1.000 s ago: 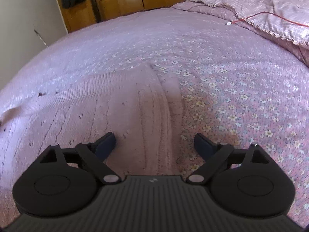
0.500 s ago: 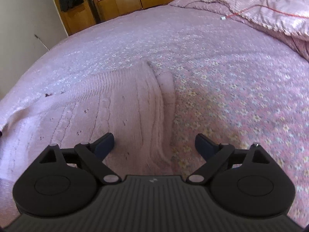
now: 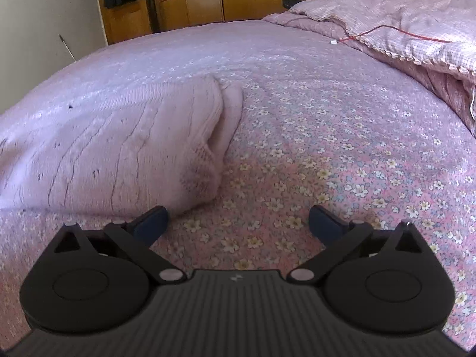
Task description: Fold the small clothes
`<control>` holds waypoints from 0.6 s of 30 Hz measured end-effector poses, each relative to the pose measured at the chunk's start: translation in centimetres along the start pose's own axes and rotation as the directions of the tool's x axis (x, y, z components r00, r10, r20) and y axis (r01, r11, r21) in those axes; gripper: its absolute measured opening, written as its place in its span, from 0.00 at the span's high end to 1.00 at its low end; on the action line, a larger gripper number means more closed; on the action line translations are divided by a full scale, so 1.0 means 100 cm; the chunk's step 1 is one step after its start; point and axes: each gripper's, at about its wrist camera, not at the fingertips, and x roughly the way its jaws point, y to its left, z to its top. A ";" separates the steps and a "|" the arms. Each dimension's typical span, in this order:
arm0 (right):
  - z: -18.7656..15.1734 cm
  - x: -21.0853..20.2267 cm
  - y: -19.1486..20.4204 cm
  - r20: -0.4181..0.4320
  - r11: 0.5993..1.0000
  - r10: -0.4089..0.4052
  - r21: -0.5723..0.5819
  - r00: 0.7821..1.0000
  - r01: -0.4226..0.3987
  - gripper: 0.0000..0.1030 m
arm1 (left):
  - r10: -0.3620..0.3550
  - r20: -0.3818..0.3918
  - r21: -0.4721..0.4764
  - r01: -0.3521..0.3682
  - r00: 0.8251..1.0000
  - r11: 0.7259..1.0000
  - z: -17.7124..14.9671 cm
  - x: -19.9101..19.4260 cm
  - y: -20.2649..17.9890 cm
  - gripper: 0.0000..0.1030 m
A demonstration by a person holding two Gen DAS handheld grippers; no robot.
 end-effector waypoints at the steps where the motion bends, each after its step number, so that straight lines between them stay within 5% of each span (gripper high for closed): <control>1: 0.000 0.000 -0.001 0.000 1.000 0.003 0.003 1.000 -0.003 0.00 | -0.009 -0.007 -0.008 0.009 1.000 1.000 -0.003 -0.002 0.000 0.28; 12: 0.015 -0.016 -0.029 0.021 0.955 0.121 0.269 0.992 -0.122 0.00 | -0.053 -0.076 -0.028 0.051 0.996 0.998 -0.029 -0.011 -0.010 0.28; 18: 0.025 -0.006 -0.029 0.012 0.933 0.216 0.294 0.976 -0.210 0.00 | -0.088 -0.121 -0.086 0.078 0.989 0.993 -0.037 -0.009 -0.010 0.28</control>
